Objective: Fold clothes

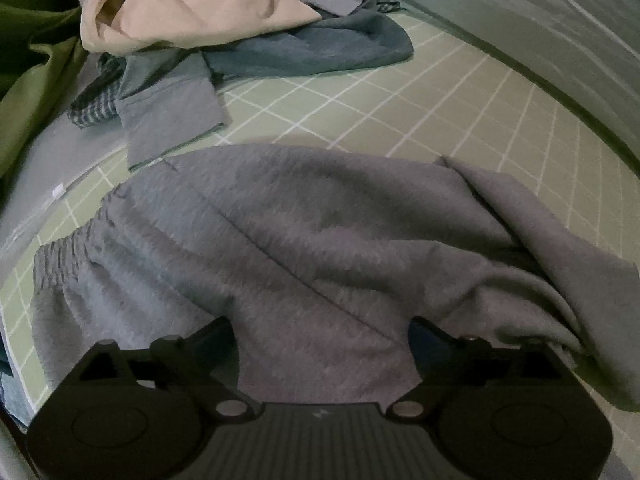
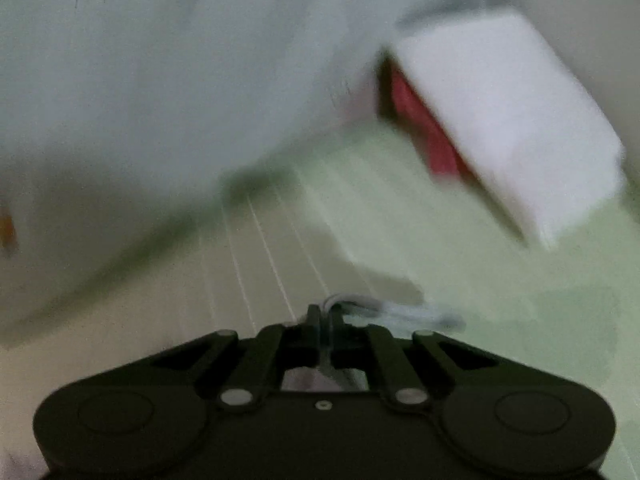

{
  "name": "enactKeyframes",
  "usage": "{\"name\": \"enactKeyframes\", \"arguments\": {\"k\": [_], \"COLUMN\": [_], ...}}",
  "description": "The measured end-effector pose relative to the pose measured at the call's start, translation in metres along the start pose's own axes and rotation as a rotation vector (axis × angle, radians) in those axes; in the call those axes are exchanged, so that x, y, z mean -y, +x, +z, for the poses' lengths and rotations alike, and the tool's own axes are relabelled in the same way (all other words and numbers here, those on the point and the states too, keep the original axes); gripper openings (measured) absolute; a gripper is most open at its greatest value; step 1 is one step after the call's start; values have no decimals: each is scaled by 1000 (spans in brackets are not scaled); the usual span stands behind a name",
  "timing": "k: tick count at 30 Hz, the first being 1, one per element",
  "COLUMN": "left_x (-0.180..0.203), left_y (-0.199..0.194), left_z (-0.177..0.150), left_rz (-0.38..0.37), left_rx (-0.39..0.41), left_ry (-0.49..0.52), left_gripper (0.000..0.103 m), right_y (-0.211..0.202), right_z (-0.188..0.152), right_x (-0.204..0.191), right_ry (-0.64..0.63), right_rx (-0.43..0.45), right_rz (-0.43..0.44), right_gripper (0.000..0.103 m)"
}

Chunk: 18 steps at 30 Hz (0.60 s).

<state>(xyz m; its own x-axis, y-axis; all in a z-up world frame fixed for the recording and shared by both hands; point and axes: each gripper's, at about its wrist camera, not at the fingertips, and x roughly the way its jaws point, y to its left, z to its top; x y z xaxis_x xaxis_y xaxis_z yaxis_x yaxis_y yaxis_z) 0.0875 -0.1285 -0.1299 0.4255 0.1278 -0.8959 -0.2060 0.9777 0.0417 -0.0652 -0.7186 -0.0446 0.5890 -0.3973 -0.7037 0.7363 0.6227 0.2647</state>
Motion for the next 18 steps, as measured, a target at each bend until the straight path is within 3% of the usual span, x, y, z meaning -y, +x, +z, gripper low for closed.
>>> {"name": "enactKeyframes", "arguments": {"k": [2, 3, 4, 5, 6, 7, 10, 15, 18], "left_x": [-1, -1, -2, -2, -3, -4, -5, -2, 0], "left_y": [1, 1, 2, 2, 2, 3, 3, 4, 4], "left_z": [2, 2, 1, 1, 1, 1, 0, 3, 4], "left_rz": [-4, -4, -4, -4, -5, -5, 0, 3, 7], "left_rx": [-6, -7, -8, -9, -10, -11, -10, -7, -8], "left_ry": [-7, -10, -13, -16, -22, -31, -47, -30, -19], "left_gripper": [97, 98, 99, 99, 100, 101, 103, 103, 103], "right_y": [1, 2, 4, 8, 13, 19, 35, 61, 73], "right_z": [36, 47, 57, 60, 56, 53, 26, -36, -51], "right_x": [-12, -14, -17, -18, -22, -25, -27, -22, -41], "right_ry": [62, 125, 184, 216, 197, 178, 106, 130, 73], "right_rx": [100, 160, 212, 228, 212, 195, 109, -85, -112], "right_rz": [90, 161, 223, 240, 204, 167, 67, 64, 72], "right_gripper": [5, 12, 39, 55, 65, 58, 55, 57, 58]}}
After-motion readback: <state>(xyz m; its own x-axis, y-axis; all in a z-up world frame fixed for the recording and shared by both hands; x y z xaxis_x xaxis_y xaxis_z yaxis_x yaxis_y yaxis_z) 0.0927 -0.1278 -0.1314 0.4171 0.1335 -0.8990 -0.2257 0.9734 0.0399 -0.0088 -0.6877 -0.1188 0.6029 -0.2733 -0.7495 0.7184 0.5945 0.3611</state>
